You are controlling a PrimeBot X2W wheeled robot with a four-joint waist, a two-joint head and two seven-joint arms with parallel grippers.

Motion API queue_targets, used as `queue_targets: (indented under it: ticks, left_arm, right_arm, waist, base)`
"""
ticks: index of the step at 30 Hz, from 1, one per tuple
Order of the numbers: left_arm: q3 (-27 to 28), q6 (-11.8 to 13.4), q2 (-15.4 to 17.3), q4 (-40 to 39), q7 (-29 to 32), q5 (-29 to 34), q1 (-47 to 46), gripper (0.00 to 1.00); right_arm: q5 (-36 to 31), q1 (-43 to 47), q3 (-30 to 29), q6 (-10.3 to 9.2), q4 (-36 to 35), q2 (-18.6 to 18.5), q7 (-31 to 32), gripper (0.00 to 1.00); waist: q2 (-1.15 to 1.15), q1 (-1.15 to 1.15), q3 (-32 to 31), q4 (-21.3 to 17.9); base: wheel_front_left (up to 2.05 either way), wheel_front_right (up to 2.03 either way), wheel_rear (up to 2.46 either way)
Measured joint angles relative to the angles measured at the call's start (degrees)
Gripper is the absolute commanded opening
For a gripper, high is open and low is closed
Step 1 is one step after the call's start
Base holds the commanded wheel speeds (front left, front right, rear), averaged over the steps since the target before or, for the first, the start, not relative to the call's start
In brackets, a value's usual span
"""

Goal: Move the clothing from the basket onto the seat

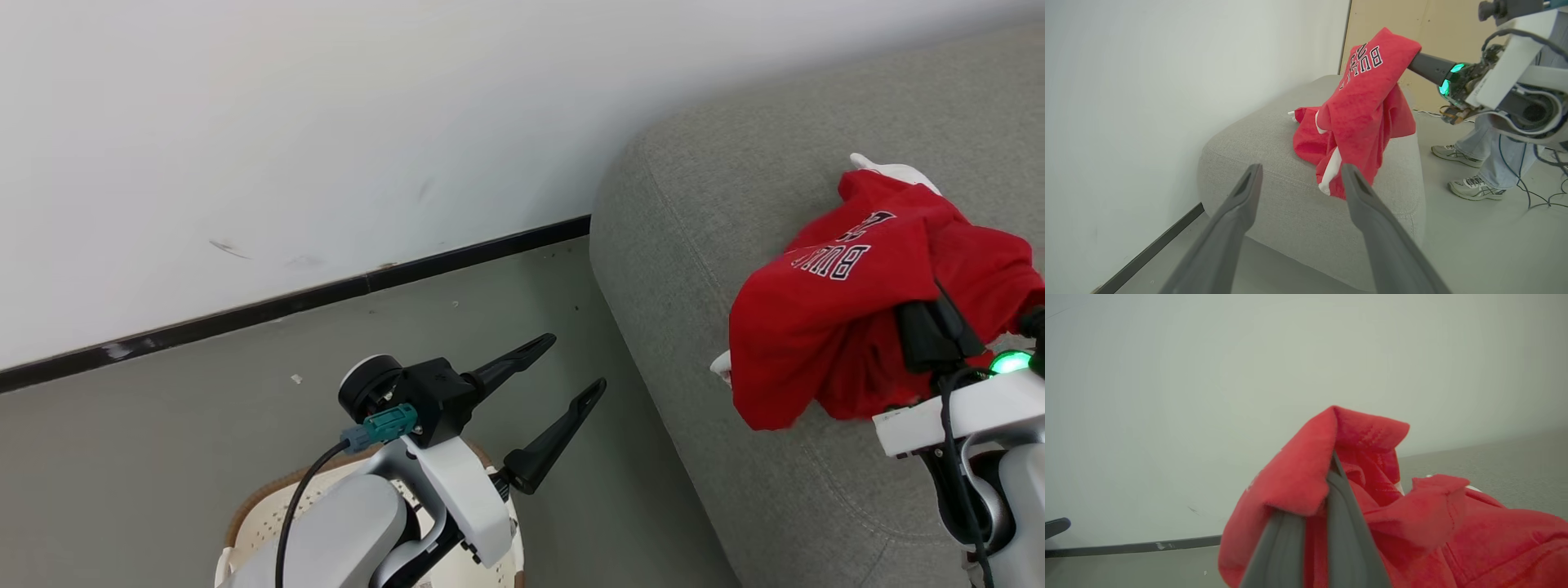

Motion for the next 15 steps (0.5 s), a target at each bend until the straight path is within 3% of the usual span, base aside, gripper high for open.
queue_targets:
  ticks: [15]
  left_arm:
    - [0.0, 0.0, 1.4, -0.1, 0.0, -0.1, 0.0, 1.00]
  right_arm:
    - [0.0, 1.3, -1.5, 0.00, -1.9, 1.0, 0.0, 0.00]
  waist:
    - [0.00, 0.00, 0.3, -6.0]
  base:
    - [0.00, 0.00, 0.00]
